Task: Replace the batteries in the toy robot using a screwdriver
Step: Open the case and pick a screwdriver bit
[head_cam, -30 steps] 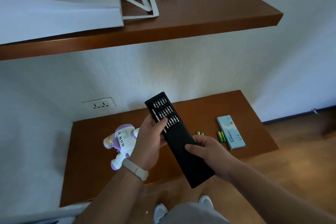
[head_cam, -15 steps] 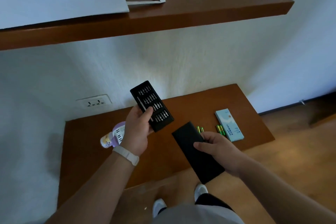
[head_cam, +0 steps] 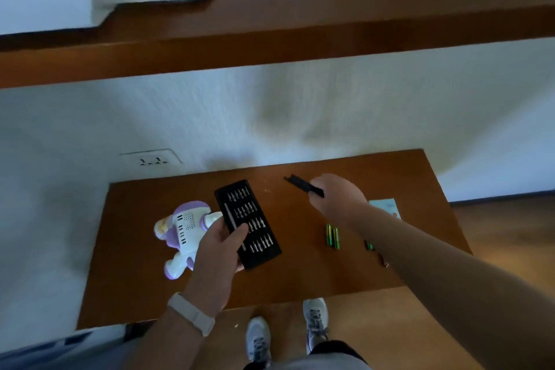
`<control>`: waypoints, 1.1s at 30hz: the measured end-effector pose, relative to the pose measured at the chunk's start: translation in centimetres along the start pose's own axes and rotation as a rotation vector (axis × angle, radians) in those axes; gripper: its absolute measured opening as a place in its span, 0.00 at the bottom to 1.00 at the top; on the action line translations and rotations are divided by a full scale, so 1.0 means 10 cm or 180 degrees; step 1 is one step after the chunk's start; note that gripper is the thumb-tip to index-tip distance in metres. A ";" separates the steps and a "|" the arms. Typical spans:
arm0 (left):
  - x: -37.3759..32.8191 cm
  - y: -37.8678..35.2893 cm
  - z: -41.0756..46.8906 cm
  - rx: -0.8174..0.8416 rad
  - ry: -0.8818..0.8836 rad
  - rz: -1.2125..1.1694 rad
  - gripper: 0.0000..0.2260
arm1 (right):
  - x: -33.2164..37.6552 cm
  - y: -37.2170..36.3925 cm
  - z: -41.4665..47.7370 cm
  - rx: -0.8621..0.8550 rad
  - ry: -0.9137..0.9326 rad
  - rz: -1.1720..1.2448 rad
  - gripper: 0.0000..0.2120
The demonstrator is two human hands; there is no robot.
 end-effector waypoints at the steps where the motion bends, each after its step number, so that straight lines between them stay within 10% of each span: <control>1: -0.01 0.00 0.00 -0.0076 -0.0021 0.0001 0.10 | -0.02 -0.03 0.14 -0.0069 0.0147 -0.0311 0.08; 17: 0.12 -0.18 -0.14 -0.0336 0.0016 -0.0062 0.11 | -0.48 -0.73 0.72 0.0120 0.0631 -0.1254 0.19; 33: -0.51 -0.59 -0.20 0.0559 -0.0433 0.0169 0.14 | 0.97 0.92 -0.81 -0.1165 0.1801 0.0932 0.05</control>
Point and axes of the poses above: each hand's wrist, its own z-axis towards the middle knuckle, its own y-axis out of the back of the hand, x = y × z, the point moved 8 cm from there along z, towards the middle knuckle, and after that the axes turned 7 degrees about x, right-handed, at the moved point
